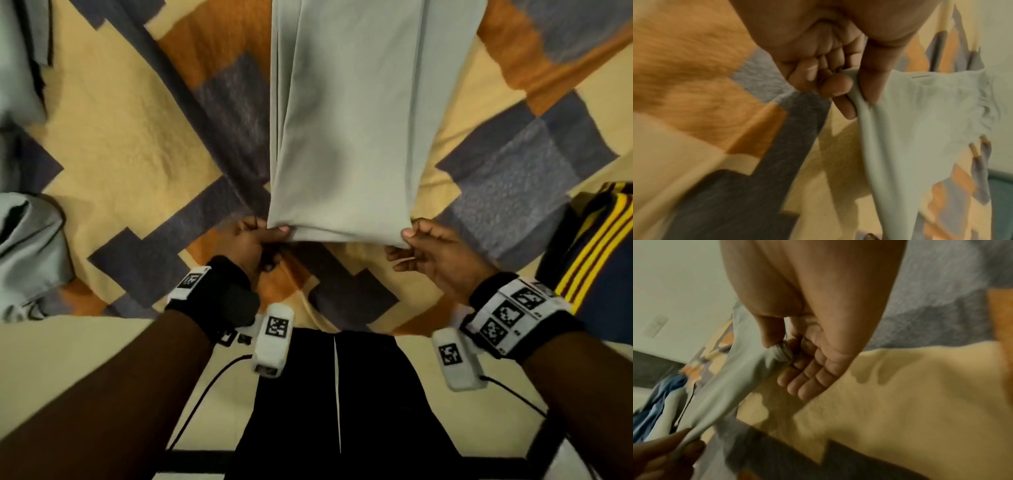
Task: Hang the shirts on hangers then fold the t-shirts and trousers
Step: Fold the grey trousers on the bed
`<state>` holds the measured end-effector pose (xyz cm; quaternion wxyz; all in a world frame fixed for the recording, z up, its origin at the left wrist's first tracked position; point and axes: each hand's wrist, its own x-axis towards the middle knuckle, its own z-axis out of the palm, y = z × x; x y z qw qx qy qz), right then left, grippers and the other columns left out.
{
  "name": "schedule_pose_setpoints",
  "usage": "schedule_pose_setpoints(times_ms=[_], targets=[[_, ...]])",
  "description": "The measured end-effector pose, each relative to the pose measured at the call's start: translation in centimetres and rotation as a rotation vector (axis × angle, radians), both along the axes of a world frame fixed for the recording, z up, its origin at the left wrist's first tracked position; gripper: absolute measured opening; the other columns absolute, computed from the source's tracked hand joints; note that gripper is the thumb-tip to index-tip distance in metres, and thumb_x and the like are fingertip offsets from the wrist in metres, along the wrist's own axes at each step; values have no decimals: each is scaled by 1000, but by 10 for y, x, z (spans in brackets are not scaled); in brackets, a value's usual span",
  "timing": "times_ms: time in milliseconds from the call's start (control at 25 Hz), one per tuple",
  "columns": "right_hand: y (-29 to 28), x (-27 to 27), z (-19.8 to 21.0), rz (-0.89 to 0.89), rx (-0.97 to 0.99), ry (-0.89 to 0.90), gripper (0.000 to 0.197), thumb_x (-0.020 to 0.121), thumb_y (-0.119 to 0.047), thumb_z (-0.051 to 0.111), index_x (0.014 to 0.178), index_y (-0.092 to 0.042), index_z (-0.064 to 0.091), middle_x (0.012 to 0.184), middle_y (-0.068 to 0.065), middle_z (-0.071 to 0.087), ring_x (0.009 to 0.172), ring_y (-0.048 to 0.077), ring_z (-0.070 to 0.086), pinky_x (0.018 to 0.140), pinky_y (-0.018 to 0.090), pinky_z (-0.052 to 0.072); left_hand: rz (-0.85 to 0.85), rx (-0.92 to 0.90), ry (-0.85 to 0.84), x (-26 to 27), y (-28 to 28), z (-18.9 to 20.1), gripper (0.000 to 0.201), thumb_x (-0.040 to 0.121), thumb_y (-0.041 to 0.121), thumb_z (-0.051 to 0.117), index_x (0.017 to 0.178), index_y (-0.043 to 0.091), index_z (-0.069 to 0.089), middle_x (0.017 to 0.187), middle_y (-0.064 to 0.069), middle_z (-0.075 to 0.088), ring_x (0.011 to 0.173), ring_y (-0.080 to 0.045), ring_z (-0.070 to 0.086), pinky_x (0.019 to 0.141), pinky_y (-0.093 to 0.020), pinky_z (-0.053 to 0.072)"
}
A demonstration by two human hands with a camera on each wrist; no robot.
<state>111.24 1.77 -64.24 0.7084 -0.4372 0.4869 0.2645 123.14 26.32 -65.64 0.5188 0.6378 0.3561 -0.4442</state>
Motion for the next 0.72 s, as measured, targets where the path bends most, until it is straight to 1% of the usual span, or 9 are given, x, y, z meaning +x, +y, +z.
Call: schedule_pose_setpoints(times_ms=[80, 160, 320, 400, 480, 560, 600, 640, 720], targets=[[-1, -35, 14, 122, -38, 25, 27, 71, -19, 71, 74, -4, 49, 59, -1, 63, 60, 12, 64, 56, 26, 55, -79, -50, 71, -35, 19, 17, 32, 71, -4, 70, 68, 11, 42, 50, -13, 58, 31, -19, 43, 36, -17, 27], [8, -72, 23, 169, -7, 61, 30, 73, -7, 72, 67, -5, 43, 47, -3, 50, 50, 9, 59, 52, 28, 52, -178, -50, 79, -75, 36, 28, 34, 78, -5, 68, 83, 16, 43, 63, -19, 63, 37, -22, 49, 37, -20, 33], [27, -99, 22, 104, 21, 47, 76, 38, -48, 93, 66, -15, 30, 52, -6, 40, 59, 15, 63, 56, 28, 56, -697, -70, -305, -110, 59, 24, 37, 83, 32, 59, 108, 44, 34, 80, -2, 58, 65, -23, 57, 60, -34, 51], [29, -96, 18, 78, 24, 43, 81, 33, -55, 92, 71, -14, 35, 56, -6, 48, 60, 14, 63, 55, 26, 55, -903, -106, -500, -102, 61, 26, 44, 88, 24, 52, 125, 41, 35, 97, 8, 57, 80, -9, 56, 75, -16, 48], [26, -93, 22, 81, -20, 0, 73, 38, -56, 91, 79, -17, 44, 63, -3, 55, 61, 15, 64, 55, 26, 54, -1018, -154, -598, -89, 57, 30, 52, 93, 22, 46, 138, 41, 28, 111, 7, 53, 87, 2, 48, 81, -7, 40], [22, -85, 34, 138, -48, -67, 43, 56, -47, 87, 82, -28, 58, 68, 1, 59, 62, 16, 65, 58, 26, 54, -1144, -181, -632, -77, 56, 33, 50, 95, 29, 41, 142, 42, 29, 98, 7, 50, 79, -4, 45, 75, -17, 44], [17, -78, 41, 168, -55, -113, 21, 69, -37, 80, 84, -35, 66, 71, -1, 62, 63, 15, 66, 60, 25, 54, -1165, -207, -665, -73, 55, 34, 47, 94, 30, 45, 140, 37, 39, 90, 7, 48, 74, -4, 44, 72, -16, 44], [11, -72, 47, 197, -64, -140, 17, 79, -23, 71, 87, -38, 71, 76, -5, 67, 67, 14, 67, 63, 25, 55, -1135, -241, -682, -69, 52, 34, 42, 92, 29, 54, 134, 28, 51, 87, 7, 50, 71, -1, 44, 71, -10, 42], [-8, -58, 52, 211, -18, -171, 36, 82, -8, 63, 99, -38, 73, 99, -7, 72, 77, 22, 67, 70, 33, 56, -980, -259, -652, -53, 39, 36, 44, 81, 20, 73, 123, 15, 62, 91, 4, 61, 71, 5, 52, 69, -5, 41]])
